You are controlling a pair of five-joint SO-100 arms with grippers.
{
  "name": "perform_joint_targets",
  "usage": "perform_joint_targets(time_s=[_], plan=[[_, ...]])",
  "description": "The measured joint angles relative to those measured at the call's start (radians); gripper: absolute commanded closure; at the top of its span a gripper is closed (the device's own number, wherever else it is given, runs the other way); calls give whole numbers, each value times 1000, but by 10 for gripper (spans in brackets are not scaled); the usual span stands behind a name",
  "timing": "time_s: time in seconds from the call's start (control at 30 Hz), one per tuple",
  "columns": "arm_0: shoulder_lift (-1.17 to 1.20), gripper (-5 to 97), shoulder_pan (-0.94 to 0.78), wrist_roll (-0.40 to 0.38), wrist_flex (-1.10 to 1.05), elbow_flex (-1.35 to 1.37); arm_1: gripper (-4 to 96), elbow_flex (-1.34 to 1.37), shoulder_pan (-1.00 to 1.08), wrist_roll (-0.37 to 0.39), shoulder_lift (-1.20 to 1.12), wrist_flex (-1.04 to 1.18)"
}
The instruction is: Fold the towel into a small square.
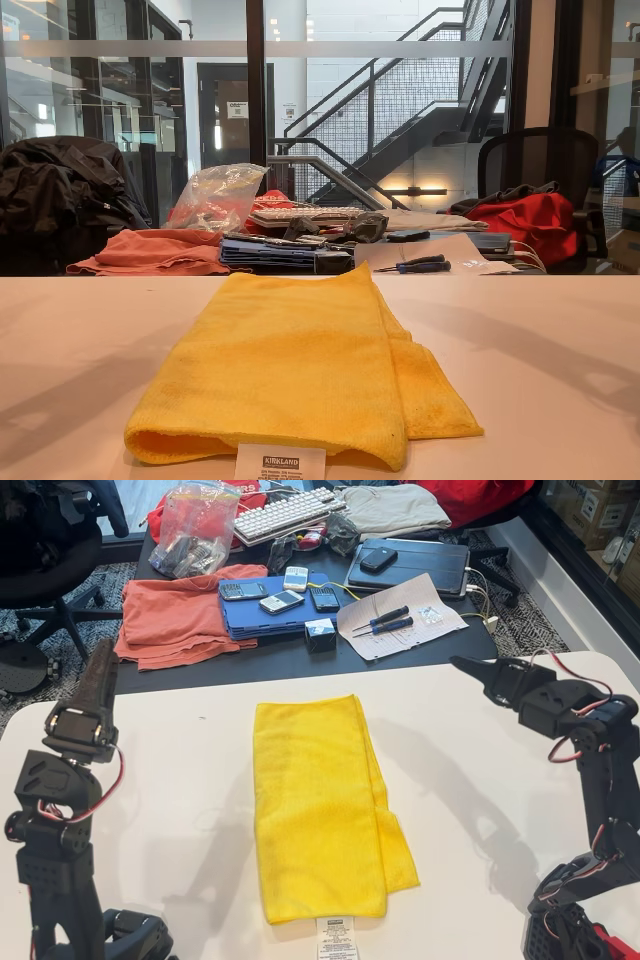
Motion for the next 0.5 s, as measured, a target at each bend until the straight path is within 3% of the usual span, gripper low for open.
perform_joint_targets(time_s=[0.13, 0.5], plan=[[0, 817, -9, 0, 0, -3, 752, -307, 0, 0, -296, -12], [0, 817, -12, 0, 0, -3, 752, -296, -3, -2, -301, 3]])
